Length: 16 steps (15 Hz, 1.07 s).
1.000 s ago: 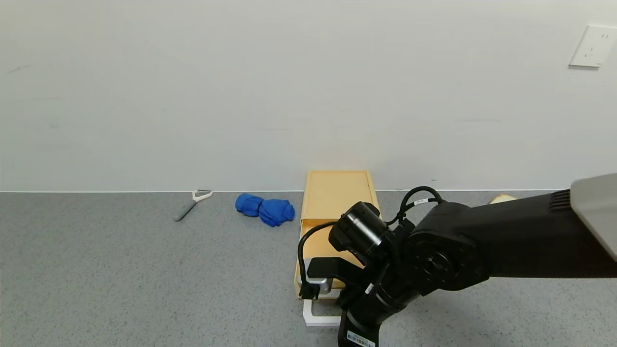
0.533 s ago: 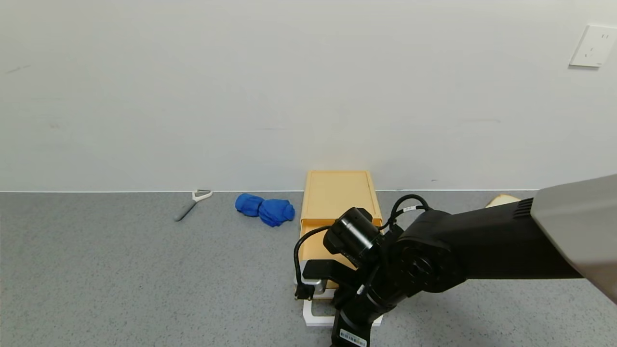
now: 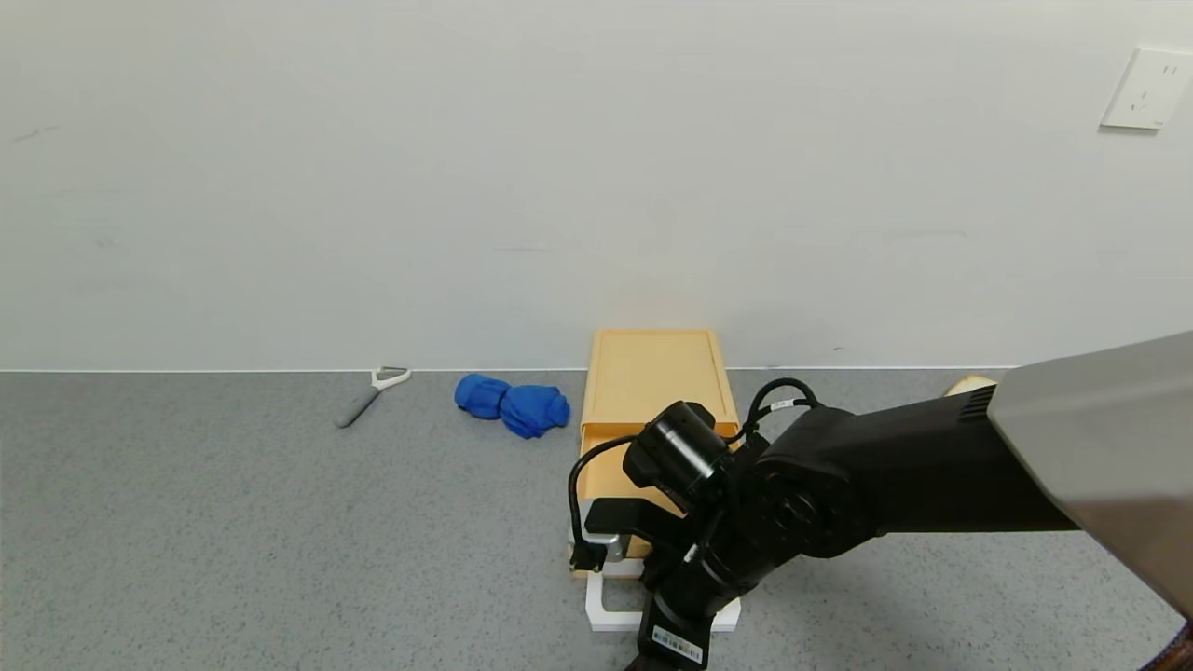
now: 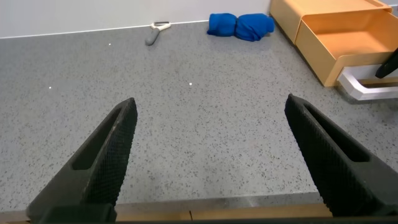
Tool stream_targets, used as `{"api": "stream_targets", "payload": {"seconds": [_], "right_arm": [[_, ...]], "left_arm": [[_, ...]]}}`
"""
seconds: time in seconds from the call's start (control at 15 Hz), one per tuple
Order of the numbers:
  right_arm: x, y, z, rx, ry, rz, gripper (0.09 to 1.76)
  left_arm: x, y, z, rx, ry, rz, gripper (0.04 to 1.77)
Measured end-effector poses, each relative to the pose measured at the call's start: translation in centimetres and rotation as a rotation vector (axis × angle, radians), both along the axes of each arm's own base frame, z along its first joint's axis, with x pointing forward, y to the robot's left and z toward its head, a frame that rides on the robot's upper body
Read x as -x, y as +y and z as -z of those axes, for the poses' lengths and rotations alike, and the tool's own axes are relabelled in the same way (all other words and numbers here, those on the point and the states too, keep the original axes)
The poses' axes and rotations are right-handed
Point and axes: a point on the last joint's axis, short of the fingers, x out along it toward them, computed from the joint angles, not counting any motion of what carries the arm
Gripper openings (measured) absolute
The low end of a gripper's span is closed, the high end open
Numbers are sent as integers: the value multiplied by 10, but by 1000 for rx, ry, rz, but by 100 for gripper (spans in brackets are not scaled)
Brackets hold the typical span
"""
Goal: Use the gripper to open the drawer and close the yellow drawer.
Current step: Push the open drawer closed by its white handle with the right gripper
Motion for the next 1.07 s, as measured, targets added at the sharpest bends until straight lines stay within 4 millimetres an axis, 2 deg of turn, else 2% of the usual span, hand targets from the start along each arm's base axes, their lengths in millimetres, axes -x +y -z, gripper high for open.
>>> {"api": "stream_targets", "payload": {"seconds": [1.07], "right_arm": [[-26, -9, -3, 7, -59, 40, 171]], "left_arm": [[0, 0, 0, 0, 0, 0, 172]]}}
